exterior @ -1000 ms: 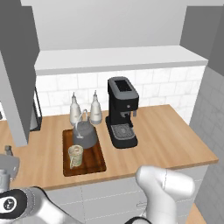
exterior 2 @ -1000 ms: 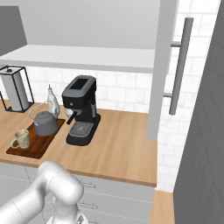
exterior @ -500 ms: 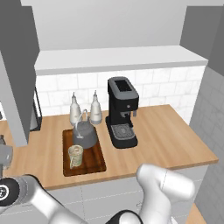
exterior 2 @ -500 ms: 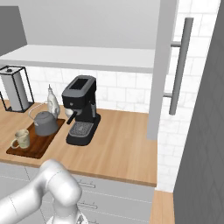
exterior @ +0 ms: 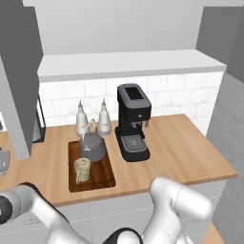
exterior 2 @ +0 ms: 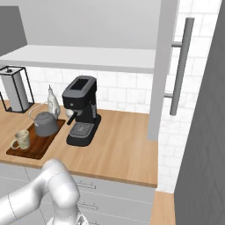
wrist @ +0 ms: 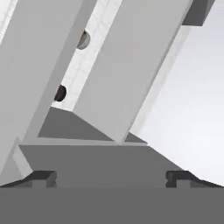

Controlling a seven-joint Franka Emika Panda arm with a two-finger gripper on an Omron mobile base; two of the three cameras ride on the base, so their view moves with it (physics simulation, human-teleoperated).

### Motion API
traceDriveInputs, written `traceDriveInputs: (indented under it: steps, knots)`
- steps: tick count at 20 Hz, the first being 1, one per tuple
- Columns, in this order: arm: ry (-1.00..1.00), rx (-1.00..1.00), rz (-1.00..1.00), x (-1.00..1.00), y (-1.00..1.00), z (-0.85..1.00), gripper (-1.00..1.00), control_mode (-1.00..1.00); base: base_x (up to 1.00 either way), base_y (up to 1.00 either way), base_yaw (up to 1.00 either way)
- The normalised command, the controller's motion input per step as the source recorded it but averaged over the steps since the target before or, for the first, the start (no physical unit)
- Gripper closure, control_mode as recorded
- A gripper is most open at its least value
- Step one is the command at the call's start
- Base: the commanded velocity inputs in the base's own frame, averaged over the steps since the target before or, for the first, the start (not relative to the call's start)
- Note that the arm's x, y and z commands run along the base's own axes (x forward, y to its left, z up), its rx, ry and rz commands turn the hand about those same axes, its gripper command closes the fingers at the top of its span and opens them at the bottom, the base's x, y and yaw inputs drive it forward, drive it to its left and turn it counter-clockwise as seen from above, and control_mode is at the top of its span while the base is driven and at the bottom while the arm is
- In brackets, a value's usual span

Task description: Pick the kettle from the counter and place it on the tray. Then pick the mug from the cabinet and place it on the tray. Then close the cabinet doors.

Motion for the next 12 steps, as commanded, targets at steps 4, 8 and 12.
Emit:
traceDriveInputs:
  steps: [4, 8, 12]
  knots:
    - [-0.18, 0.00, -0.08, 0.18, 0.13, 0.24, -1.00, -1.00, 0.00, 0.00, 0.00]
    - [-0.13, 0.00, -0.02, 0.20, 0.19, 0.10, -1.00, -1.00, 0.00, 0.00, 0.00]
    - [-0.31, 0.00, -0.04, 0.01, 0.13, 0.03, -1.00, -1.00, 0.00, 0.00, 0.00]
